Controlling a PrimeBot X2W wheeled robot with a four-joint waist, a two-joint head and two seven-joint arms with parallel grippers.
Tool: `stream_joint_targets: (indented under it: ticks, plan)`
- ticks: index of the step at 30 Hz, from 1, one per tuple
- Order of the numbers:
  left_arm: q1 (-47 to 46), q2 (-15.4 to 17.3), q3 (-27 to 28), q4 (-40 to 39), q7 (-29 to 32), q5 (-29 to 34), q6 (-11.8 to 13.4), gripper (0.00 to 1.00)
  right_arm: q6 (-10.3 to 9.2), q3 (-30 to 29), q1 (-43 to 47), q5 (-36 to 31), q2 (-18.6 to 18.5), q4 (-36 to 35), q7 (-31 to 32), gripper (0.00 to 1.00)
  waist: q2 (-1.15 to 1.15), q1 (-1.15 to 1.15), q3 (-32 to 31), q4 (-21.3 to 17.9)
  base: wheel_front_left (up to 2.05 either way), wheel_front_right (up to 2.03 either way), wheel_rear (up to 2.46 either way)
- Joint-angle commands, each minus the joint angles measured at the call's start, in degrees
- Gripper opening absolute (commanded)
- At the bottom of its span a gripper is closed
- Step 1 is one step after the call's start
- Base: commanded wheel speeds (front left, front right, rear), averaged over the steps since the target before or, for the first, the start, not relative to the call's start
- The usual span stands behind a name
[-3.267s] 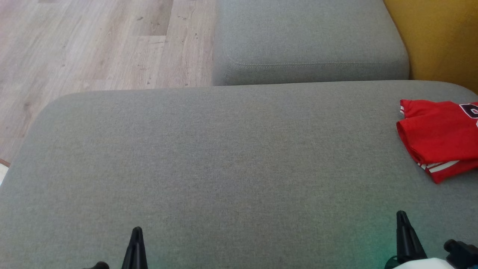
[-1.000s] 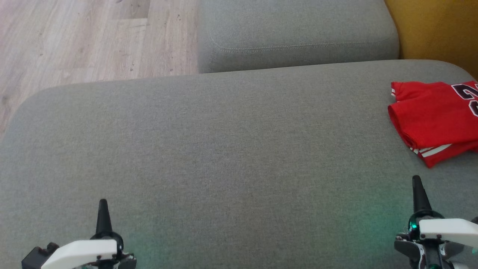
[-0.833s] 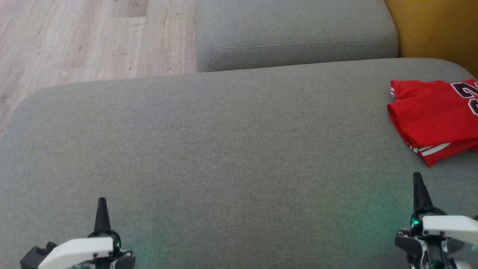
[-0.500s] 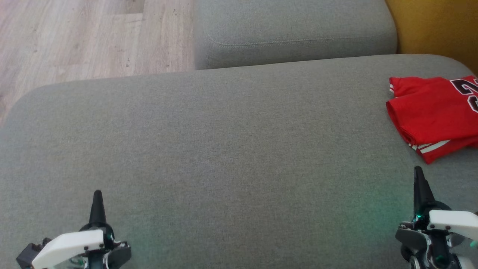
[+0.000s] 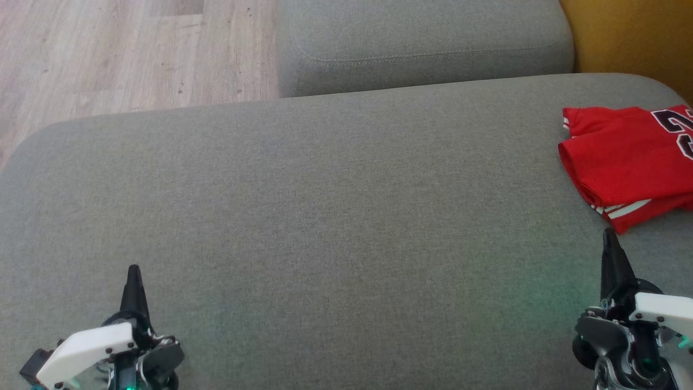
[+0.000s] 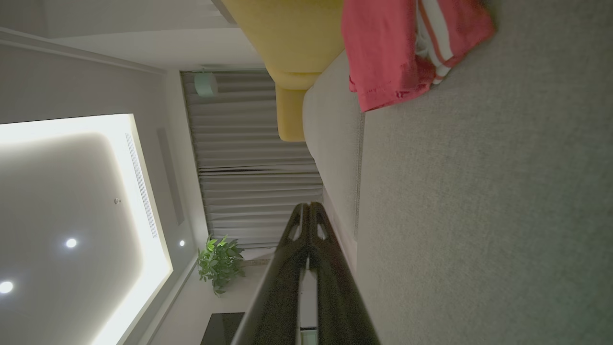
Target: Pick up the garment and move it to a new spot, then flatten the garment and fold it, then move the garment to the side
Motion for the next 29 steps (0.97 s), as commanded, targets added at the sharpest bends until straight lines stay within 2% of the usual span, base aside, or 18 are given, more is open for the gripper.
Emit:
stream_joint_targets:
  ticks: [1, 29]
  plan:
    - [-2.94, 0.60, 2.24, -1.56, 0.23, -0.13, -0.41, 0.00, 0.40, 1.14, -3.00, 0.48, -0.71, -1.80, 0.40, 0.00, 0.00, 0.00, -0.01, 0.01, 0.00, 0.00, 0.00]
    - [-2.99, 0.15, 2.87, -1.53, 0.74, 0.40, -0.41, 0.00, 0.40, 1.00, -3.02, 0.37, -0.62, -1.79, 0.52, 0.00, 0.00, 0.00, -0.01, 0.01, 0.00, 0.00, 0.00]
